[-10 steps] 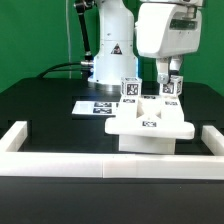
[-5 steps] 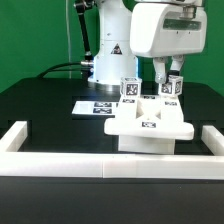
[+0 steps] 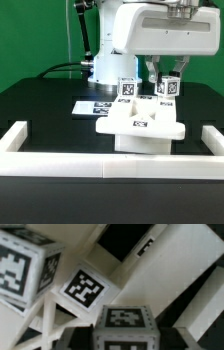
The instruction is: Assemble chair
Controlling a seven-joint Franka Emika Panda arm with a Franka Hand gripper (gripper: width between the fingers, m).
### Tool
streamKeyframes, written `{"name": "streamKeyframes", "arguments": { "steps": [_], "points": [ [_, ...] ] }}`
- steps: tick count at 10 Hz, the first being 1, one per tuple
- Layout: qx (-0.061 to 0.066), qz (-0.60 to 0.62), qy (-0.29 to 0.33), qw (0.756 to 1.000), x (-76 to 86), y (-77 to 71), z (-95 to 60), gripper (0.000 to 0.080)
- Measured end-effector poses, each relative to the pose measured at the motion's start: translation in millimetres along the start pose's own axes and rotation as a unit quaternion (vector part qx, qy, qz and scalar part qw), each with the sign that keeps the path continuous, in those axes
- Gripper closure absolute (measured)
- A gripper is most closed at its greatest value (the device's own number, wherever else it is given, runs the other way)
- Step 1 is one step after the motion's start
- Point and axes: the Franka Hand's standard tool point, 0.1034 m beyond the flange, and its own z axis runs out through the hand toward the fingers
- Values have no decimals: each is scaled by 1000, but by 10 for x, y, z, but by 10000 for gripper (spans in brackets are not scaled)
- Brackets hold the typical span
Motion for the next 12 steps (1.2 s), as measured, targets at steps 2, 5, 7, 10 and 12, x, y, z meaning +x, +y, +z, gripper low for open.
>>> {"name": "streamKeyframes", "arguments": {
  "steps": [2,5,7,10,12],
  "points": [
    [0,70,-1,998,-9,25,3,512],
    [0,136,-1,991,-8,22,3,512],
    [0,169,-1,986,-7,21,3,512],
    [0,281,3,960,-9,9,5,512],
    [7,342,6,940,-3,5,4,512]
  ]
}}
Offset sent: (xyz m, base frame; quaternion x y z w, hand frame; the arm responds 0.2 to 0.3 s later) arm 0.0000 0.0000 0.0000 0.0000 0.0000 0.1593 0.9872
